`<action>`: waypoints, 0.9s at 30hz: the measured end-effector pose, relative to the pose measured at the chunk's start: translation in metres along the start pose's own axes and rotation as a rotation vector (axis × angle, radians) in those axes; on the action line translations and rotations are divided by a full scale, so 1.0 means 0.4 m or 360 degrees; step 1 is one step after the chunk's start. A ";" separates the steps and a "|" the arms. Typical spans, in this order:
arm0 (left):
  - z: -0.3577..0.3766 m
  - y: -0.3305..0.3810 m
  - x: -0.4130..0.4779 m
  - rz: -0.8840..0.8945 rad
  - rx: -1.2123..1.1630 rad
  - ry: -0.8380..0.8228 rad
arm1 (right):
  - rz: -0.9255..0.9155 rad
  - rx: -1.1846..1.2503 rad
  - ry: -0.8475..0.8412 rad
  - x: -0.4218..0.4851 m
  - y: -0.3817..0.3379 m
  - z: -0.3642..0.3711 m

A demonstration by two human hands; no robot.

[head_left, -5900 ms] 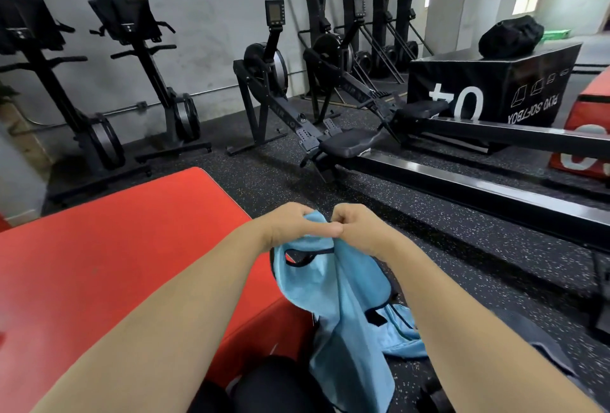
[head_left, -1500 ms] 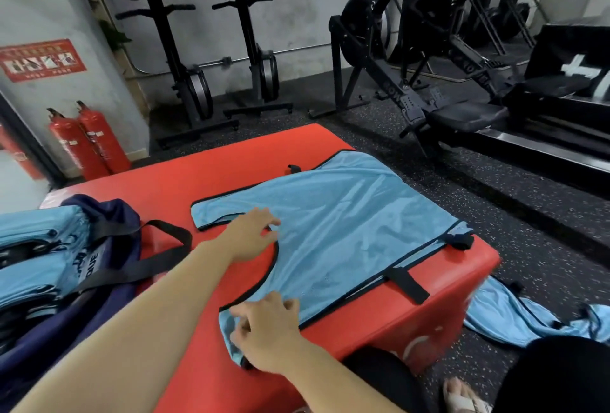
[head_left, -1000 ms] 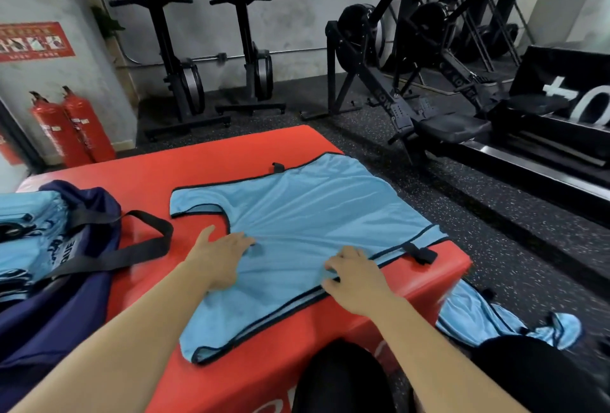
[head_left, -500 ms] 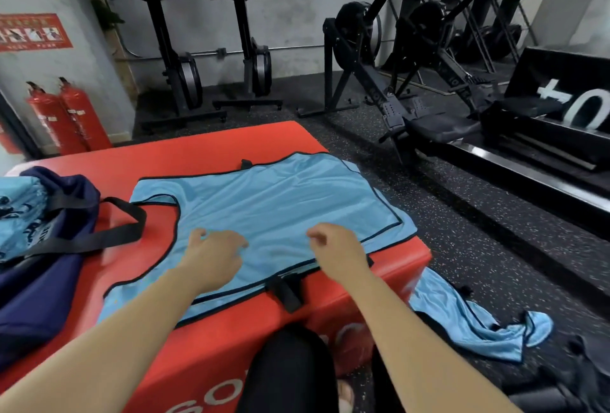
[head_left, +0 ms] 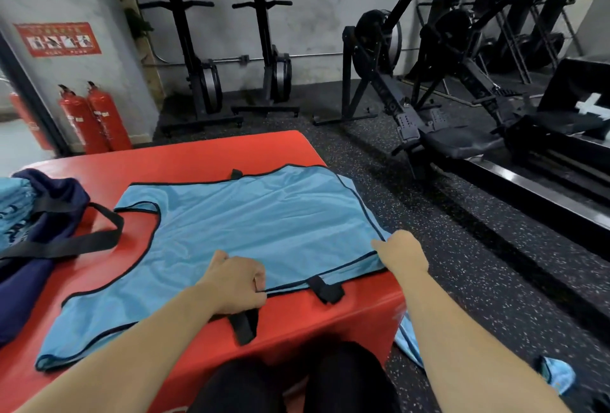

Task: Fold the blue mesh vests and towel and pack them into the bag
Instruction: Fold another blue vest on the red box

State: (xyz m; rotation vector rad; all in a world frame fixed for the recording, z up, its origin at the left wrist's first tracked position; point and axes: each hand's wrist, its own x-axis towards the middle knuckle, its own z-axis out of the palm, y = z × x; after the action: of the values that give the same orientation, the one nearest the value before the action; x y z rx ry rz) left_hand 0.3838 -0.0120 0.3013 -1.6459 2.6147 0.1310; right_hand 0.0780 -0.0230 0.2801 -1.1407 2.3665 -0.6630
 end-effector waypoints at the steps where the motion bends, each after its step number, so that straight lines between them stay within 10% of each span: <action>1: 0.001 0.000 0.002 -0.0017 0.0023 -0.0013 | -0.0029 -0.0004 -0.0009 0.005 -0.004 0.003; 12: -0.065 0.037 0.024 -0.0158 0.0021 0.0197 | -0.0312 0.0196 0.0437 0.005 -0.012 -0.154; 18: -0.003 0.075 0.002 -0.0159 -0.0017 0.0190 | -0.0213 0.0025 -0.0009 0.008 0.111 -0.063; 27: 0.036 -0.046 -0.113 -0.0277 -0.0411 0.0240 | -0.0070 0.0303 0.0065 0.007 0.097 -0.040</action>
State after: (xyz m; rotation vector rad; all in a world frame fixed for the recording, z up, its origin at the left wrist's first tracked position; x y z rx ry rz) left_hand 0.4198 0.0222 0.2899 -2.0329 2.6374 0.3643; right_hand 0.0443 -0.0002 0.2699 -1.1076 2.2605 -0.9136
